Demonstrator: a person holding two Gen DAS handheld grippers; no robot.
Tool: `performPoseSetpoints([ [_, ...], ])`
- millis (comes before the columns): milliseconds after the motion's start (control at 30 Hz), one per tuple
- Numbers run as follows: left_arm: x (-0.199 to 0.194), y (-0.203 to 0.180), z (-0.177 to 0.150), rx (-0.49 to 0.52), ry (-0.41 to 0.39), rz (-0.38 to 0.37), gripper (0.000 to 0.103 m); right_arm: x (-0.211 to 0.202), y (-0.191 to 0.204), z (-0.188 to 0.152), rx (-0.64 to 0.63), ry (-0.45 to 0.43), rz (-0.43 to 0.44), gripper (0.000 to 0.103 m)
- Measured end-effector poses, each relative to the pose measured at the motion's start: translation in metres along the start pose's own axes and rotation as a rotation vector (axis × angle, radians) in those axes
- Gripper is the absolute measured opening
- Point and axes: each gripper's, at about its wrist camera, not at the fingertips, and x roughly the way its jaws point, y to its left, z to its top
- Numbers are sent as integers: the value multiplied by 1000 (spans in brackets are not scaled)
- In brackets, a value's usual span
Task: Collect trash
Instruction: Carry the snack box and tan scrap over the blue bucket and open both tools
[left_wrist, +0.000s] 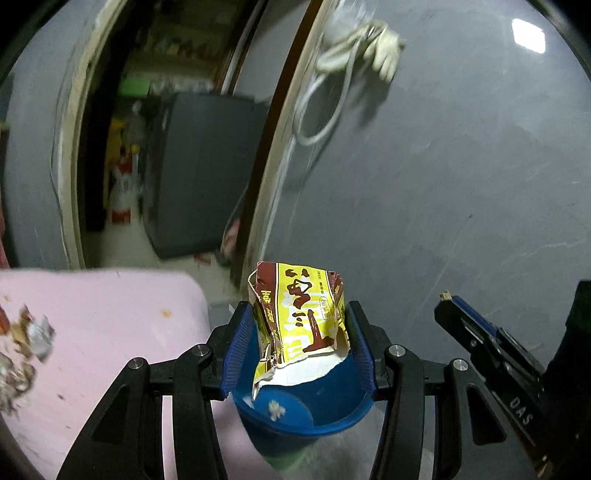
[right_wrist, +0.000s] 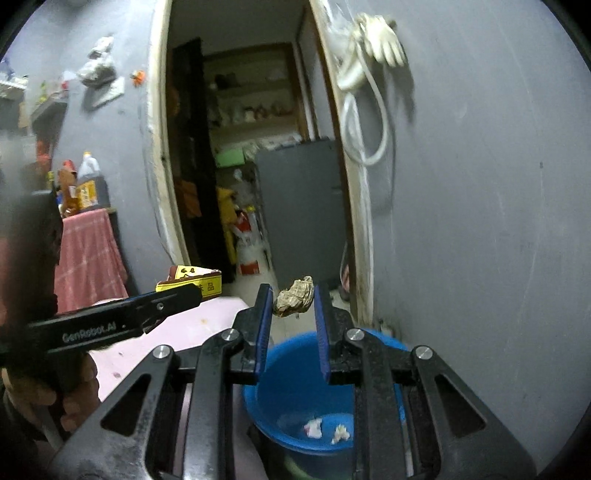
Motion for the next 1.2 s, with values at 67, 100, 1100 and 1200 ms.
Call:
performPoseSetpoints([
  [67,21,2,-2,-15,55,14,45,10,-10,-9,28,37,-5,23],
  [100,34,3,-3,-22,89,19,45,15,-14,-13,39,51,-7,23],
  [1100,34,31,-15,-100,118,61,76,25,-33,-17,131,90,-49,58],
  [1200,6,36,-8,-89,50,90,88,12,-20,-4,106,42,-44,71],
])
